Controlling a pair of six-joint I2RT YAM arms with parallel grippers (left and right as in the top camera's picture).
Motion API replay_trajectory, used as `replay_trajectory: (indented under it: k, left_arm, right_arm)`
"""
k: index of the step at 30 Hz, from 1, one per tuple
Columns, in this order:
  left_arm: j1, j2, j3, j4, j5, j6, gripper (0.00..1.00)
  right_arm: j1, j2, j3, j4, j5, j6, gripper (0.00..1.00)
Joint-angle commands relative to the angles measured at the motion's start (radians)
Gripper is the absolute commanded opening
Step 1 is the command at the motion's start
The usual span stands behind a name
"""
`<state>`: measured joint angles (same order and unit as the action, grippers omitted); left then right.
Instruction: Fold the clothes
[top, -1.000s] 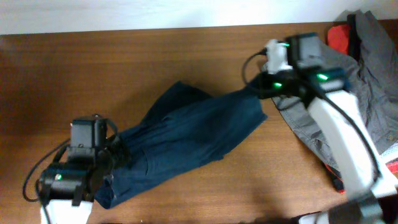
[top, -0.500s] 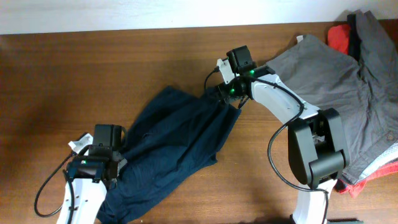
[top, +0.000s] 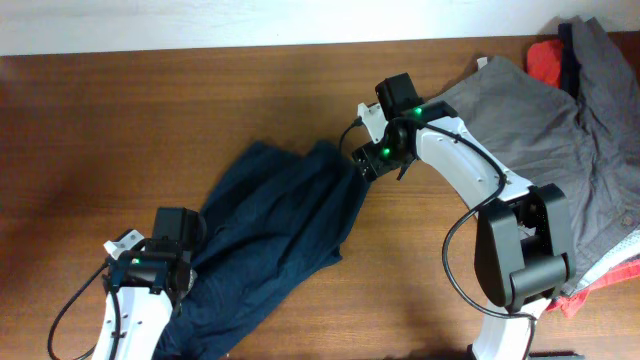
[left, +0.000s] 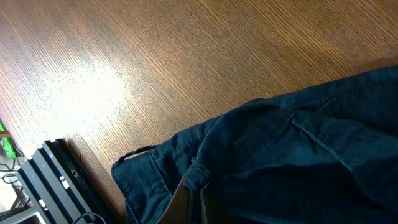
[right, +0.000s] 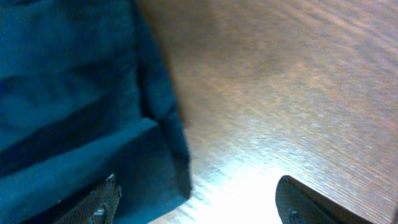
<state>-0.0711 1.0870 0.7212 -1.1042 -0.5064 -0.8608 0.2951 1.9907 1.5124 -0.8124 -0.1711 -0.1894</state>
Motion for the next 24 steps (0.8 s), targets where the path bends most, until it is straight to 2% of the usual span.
replay_trajectory:
  k: [1,5,7,9,12,15,16,18,19,20,21,24]
  left_arm:
    - [0.005,0.0,-0.005,-0.003,-0.055,-0.022,0.01]
    - [0.005,0.0,-0.005,0.004,-0.102,-0.025,0.03]
    - [0.005,0.0,-0.005,0.004,-0.1,-0.025,0.17]
    - [0.005,0.0,-0.005,0.004,-0.1,-0.025,0.37]
    - [0.005,0.0,-0.005,0.003,-0.1,-0.024,0.6]
    - [0.005,0.0,-0.005,0.003,-0.1,-0.024,0.75]
    - [0.005,0.0,-0.005,0.003,-0.1,-0.024,0.76]
    - [0.005,0.0,-0.005,0.003,-0.101,-0.024,0.82]
    - [0.005,0.0,-0.005,0.003,-0.101,-0.024,0.83]
    - [0.005,0.0,-0.005,0.003,-0.101,-0.024,0.83]
    - [0.005,0.0,-0.005,0.003,-0.101,-0.024,0.83]
    - [0.005,0.0,-0.005,0.005,-0.1,-0.025,0.82]
  right_arm:
    - [-0.001,0.008,-0.023,0.0,-0.104,-0.067,0.88]
    - [0.007,0.051,-0.037,0.007,-0.219,-0.102,0.93]
    - [0.023,0.082,-0.037,0.016,-0.226,-0.103,0.95]
    - [0.044,0.111,-0.037,0.023,-0.229,-0.103,0.96]
    - [0.097,0.163,-0.037,0.039,-0.254,-0.102,0.97]
    - [0.165,0.178,-0.037,0.081,-0.282,-0.102,0.95]
    - [0.172,0.178,-0.037,0.087,-0.282,-0.102,0.91]
    - [0.2,0.178,-0.037,0.105,-0.277,-0.101,0.71]
    - [0.209,0.178,-0.037,0.108,-0.261,-0.099,0.45]
    - [0.211,0.178,-0.037,0.11,-0.198,-0.071,0.13]
    - [0.21,0.178,-0.037,0.109,-0.142,-0.038,0.04]
    - [0.163,0.172,-0.037,0.074,0.218,0.211,0.04]
